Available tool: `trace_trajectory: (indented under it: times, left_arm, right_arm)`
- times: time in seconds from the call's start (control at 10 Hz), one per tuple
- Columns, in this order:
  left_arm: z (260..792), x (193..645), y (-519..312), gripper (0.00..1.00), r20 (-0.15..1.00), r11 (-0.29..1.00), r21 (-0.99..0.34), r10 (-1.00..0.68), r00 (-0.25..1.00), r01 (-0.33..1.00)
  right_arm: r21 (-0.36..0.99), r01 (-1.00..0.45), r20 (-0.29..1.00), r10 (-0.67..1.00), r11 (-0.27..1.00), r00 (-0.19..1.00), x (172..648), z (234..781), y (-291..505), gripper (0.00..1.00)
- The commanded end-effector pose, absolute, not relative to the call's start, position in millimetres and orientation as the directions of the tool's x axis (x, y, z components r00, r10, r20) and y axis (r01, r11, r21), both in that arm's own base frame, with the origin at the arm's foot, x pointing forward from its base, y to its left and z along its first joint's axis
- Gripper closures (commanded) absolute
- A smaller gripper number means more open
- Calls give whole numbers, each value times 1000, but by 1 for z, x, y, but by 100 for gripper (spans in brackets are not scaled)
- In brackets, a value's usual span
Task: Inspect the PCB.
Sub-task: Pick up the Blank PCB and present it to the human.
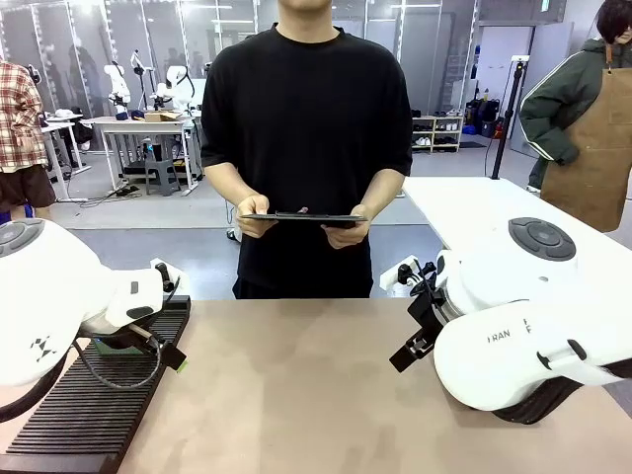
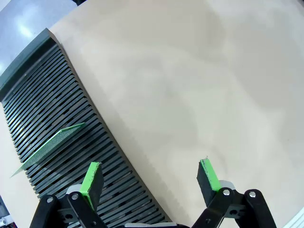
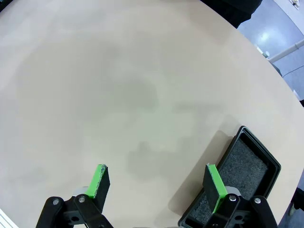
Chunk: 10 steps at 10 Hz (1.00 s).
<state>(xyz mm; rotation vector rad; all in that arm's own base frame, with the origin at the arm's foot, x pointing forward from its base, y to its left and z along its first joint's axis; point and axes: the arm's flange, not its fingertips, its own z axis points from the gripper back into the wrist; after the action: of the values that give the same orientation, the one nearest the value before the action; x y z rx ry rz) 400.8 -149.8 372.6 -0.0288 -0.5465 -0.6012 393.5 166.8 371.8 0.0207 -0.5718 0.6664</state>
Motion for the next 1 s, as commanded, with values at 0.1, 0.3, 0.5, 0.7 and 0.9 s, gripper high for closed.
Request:
trace_trajectory:
  times: [0.1,0.3,0.5,0.7,0.9]
  left_arm:
    - [373,401,-150,0,497,829,130,-529,688,544]
    - [392,404,-147,0,456,807,30,-536,711,590]
    - [438,411,-133,0,410,772,-124,-533,740,624]
    - [470,422,-100,0,361,741,-380,-432,827,553]
    - [506,407,-55,0,321,729,-448,-409,854,517]
  right_arm:
    - [-159,-589,508,577,793,640,393,372,167,0]
    - [-68,-598,497,547,799,674,393,392,158,0]
    - [122,-588,480,471,800,740,392,440,132,0]
    - [303,-558,449,401,772,799,389,470,96,0]
    - [412,-508,464,306,757,831,370,500,45,0]
